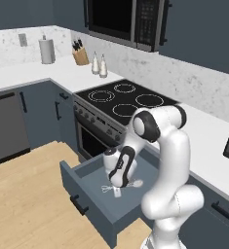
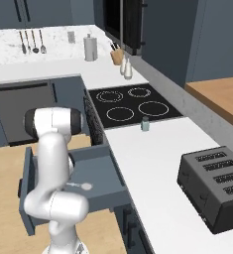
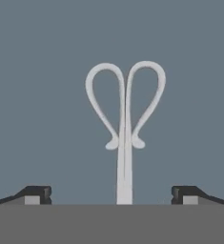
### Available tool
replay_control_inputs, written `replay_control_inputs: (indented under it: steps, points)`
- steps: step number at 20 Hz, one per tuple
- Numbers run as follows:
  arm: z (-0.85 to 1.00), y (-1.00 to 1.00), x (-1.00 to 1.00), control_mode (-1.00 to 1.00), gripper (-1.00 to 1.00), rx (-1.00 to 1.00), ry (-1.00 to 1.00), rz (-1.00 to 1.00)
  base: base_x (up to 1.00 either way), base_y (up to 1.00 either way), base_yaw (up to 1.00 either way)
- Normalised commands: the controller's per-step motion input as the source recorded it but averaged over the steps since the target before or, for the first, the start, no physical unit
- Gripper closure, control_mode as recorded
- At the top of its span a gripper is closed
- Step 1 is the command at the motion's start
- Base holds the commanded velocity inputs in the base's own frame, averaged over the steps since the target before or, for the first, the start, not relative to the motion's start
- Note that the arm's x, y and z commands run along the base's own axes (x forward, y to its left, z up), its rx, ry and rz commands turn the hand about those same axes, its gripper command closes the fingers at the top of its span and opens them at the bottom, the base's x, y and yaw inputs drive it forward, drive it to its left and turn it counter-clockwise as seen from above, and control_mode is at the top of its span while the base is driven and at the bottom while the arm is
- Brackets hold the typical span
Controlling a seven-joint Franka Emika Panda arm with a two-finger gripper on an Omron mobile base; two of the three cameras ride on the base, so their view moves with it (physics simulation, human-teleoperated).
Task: Pick the tongs from the drawer and place it on the counter.
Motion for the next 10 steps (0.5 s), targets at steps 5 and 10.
replay_control_inputs:
  steps: [5, 10]
  points:
    - [-0.86, 0.05, 0.03, -1.0, -1.0, -0.02, -0.02, 0.01, 0.0, 0.0, 0.0]
    - [-1.0, 0.47, -0.03, -1.0, 1.0, -0.06, 0.05, 0.06, 0.0, 0.0, 0.0]
